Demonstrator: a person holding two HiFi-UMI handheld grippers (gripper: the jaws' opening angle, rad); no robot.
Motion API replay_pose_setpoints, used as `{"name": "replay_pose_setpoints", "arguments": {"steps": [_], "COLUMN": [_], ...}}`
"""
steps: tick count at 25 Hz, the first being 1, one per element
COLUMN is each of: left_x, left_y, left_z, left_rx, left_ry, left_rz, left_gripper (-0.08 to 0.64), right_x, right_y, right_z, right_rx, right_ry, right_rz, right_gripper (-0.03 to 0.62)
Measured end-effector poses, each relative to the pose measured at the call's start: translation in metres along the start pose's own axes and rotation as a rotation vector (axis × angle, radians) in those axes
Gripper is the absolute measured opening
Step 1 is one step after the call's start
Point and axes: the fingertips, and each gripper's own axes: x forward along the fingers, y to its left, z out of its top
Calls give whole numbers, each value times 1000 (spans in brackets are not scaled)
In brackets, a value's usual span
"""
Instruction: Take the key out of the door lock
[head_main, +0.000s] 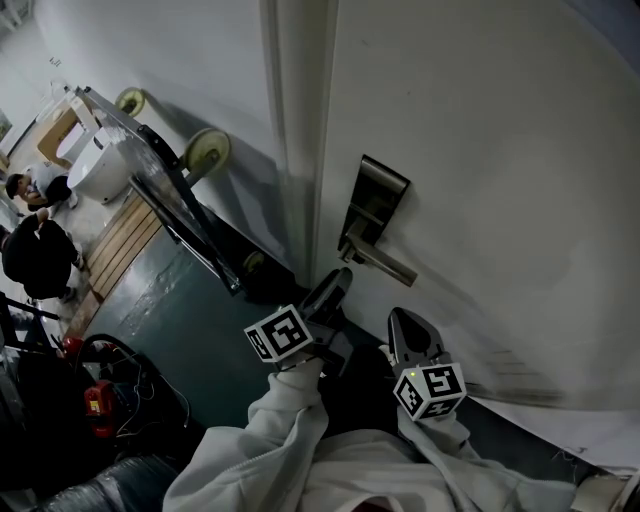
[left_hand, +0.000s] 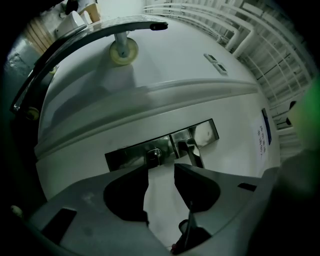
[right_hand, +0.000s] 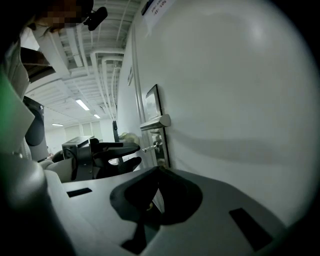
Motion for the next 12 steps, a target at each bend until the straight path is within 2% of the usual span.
{"name": "replay_pose_setpoints", "arguments": {"steps": [8, 12], "left_x": [24, 32], "left_y": [7, 11], "left_z": [14, 16], "left_rx": [-101, -127], "left_ry": [-53, -56], "left_rz": [-7, 2], "left_gripper": [142, 141], "right_x": [4, 4], "right_y": [-16, -18], "right_z": [3, 1], "right_rx": [0, 8], "right_ry": [9, 19], "right_rz": [-11, -8], "right_gripper": [52, 52]}}
